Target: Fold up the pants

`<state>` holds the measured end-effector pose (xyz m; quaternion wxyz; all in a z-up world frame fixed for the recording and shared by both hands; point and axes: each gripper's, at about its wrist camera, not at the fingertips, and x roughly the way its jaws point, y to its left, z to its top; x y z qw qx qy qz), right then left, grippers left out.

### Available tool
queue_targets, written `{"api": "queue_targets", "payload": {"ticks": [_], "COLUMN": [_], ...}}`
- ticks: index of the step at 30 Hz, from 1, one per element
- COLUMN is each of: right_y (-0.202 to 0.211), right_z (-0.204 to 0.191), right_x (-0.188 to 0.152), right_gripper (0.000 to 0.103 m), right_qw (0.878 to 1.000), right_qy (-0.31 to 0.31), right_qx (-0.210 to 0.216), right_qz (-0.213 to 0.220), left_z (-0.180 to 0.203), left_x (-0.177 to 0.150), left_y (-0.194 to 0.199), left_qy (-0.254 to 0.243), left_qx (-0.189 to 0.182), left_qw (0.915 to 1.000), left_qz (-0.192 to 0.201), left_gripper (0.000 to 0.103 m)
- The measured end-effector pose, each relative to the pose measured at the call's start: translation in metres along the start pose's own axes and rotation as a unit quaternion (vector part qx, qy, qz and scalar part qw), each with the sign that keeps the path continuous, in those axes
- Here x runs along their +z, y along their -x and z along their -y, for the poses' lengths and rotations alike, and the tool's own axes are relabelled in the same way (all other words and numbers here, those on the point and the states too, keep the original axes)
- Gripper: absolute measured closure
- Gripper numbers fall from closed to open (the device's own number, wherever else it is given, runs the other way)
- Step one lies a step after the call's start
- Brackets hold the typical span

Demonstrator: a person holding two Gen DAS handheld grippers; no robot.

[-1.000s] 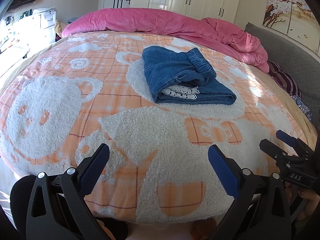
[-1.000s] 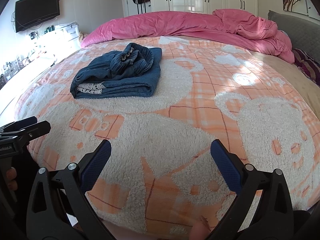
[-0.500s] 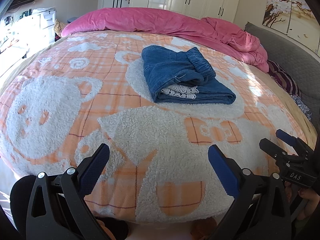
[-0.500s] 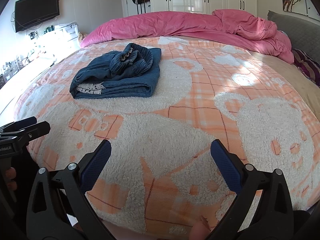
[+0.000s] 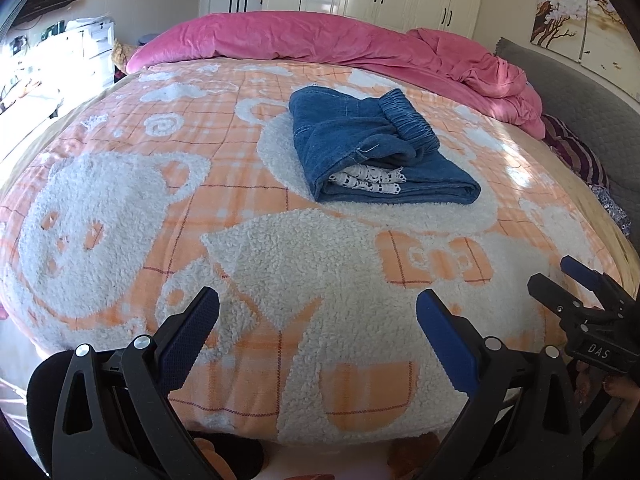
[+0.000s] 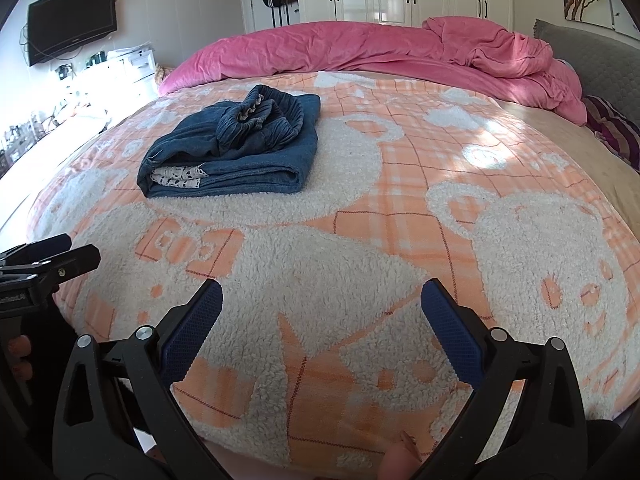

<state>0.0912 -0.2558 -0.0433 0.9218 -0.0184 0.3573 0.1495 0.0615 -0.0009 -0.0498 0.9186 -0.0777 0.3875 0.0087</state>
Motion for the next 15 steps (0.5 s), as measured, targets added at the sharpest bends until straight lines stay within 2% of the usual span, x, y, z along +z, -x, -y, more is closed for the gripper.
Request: {"api": "queue_targets", "payload": {"ticks": [3, 6, 7, 9, 12, 15], "right_y": [-0.001, -0.005, -0.004, -0.005, -0.013, -0.04], "right_z": [0.009, 0.035, 0.048, 0.087, 0.155, 0.231], "right_x": [0.002, 0.011, 0.016, 0.033, 0.061, 0.085], "right_gripper": [0.009, 0.009, 0.009, 0.009, 0.009, 0.009], "right_qw": [1.0, 0.998, 0.997, 0.993, 0.983, 0.965], "right_qy": [-0.02, -0.06, -0.079, -0.108, -0.128, -0.147], "right_qx": [0.002, -0.001, -0.006, -0.041, -0.128, -0.205], "right_qz": [-0.003, -0.014, -0.012, -0.014, -0.029, -0.068], "left_z": [-0.01, -0.036, -0.05, -0.088, -0.154, -0.218], "left_x": [0.002, 0.02, 0.029, 0.053, 0.094, 0.133], "left_y": [0.005, 0.01, 0.009, 0.001, -0.019, -0.051], "left_qy": [0.023, 0.053, 0.064, 0.086, 0.115, 0.135], "left_qx": [-0.033, -0.03, -0.02, 0.034, 0.09, 0.147], "left_qw": [0.9991, 0.9981, 0.9977, 0.9957, 0.9893, 0.9797], "left_qz": [0.007, 0.012, 0.011, 0.002, -0.004, -0.017], "left_gripper": [0.004, 0.004, 0.004, 0.004, 0.004, 0.004]}}
